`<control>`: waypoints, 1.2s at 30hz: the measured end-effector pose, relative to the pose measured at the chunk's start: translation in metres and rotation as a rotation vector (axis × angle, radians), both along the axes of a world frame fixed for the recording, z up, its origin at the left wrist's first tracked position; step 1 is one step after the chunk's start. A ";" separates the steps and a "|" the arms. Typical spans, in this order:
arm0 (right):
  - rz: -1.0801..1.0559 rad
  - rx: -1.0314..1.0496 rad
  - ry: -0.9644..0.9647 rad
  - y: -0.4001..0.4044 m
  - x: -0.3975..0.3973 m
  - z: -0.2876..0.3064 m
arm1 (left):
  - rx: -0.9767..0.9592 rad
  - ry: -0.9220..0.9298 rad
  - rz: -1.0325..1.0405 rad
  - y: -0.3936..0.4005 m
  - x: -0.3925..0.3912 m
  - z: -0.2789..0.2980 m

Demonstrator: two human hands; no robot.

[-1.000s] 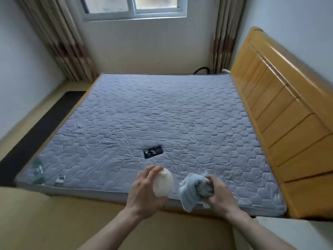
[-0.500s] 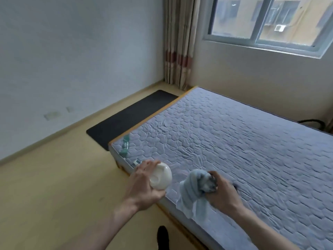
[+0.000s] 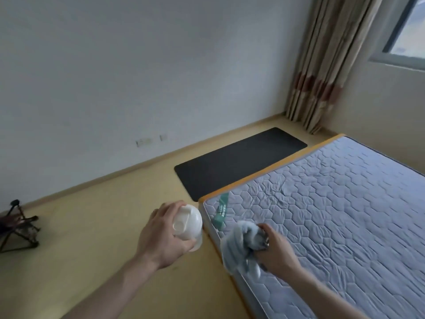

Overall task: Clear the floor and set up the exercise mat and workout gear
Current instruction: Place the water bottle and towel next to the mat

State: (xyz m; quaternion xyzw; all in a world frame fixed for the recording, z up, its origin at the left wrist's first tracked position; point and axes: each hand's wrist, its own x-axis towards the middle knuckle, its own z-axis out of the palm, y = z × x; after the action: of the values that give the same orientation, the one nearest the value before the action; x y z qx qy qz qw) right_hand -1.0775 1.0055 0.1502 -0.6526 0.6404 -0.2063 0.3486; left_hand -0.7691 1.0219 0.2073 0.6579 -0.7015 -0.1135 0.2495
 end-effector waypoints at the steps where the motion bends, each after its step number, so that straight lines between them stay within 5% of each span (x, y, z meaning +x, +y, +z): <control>1: 0.030 -0.002 0.013 -0.017 0.014 0.002 | -0.004 0.000 0.030 -0.008 0.013 0.001; 10: 0.221 -0.030 0.102 -0.170 0.158 0.013 | 0.034 0.014 0.189 -0.120 0.138 -0.008; 20: 0.125 0.005 0.063 -0.288 0.284 0.004 | 0.057 0.026 0.110 -0.277 0.268 -0.011; 36: -0.071 0.114 0.063 -0.532 0.357 -0.026 | 0.129 -0.013 -0.038 -0.554 0.351 -0.025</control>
State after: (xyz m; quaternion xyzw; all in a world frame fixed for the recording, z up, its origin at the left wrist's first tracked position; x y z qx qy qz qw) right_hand -0.7200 0.4732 0.1243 -0.6149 0.6843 -0.1611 0.3574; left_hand -0.4178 0.4682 0.1818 0.6597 -0.7068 -0.1588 0.1999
